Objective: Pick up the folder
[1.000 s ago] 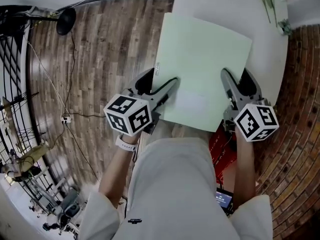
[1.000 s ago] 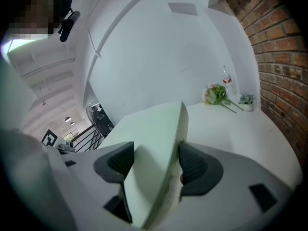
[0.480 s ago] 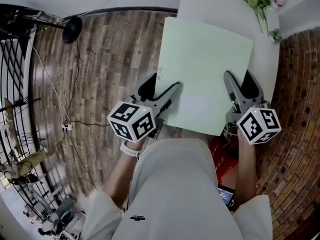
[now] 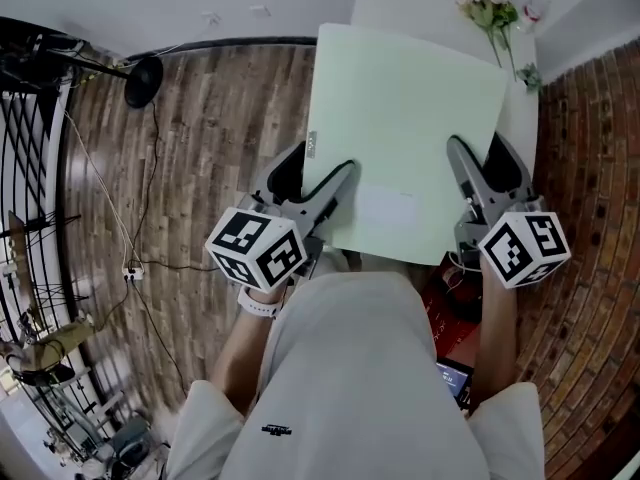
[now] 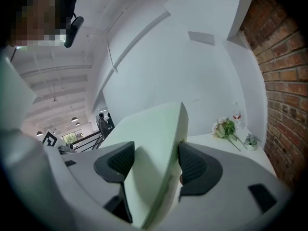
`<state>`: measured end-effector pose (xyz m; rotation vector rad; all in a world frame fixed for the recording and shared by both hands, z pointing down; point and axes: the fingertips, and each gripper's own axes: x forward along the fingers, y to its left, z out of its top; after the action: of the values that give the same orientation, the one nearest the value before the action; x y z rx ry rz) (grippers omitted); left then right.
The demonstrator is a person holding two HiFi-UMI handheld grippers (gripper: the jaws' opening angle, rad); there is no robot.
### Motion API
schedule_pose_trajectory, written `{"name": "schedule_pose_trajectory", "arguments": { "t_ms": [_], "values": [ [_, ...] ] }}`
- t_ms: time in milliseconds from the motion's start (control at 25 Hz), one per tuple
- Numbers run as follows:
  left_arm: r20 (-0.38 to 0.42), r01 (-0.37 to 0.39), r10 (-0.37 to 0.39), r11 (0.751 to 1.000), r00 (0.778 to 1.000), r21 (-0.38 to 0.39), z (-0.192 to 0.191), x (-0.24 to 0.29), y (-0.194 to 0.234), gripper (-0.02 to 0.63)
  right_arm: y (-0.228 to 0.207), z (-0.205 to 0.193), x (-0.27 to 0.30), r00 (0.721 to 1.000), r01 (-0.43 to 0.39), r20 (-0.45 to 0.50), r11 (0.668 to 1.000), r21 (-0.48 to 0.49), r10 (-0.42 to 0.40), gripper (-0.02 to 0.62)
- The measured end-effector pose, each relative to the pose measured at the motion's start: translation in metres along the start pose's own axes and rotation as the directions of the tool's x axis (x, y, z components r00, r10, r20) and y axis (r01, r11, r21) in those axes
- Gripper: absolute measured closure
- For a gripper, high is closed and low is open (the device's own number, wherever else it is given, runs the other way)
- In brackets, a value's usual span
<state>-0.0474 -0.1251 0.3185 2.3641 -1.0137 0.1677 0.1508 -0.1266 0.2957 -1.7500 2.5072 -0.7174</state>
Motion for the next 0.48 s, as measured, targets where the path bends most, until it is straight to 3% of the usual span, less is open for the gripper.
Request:
{"name": "schedule_pose_trajectory", "arguments": {
  "t_ms": [480],
  "values": [
    [0.064,0.049,-0.052,0.998,0.997,0.041,0.035,-0.008,-0.010,0.281,0.022,0.042,-0.011,0.997,0.002,0.072,0.996,-0.088,0.005,0.308]
  ]
}}
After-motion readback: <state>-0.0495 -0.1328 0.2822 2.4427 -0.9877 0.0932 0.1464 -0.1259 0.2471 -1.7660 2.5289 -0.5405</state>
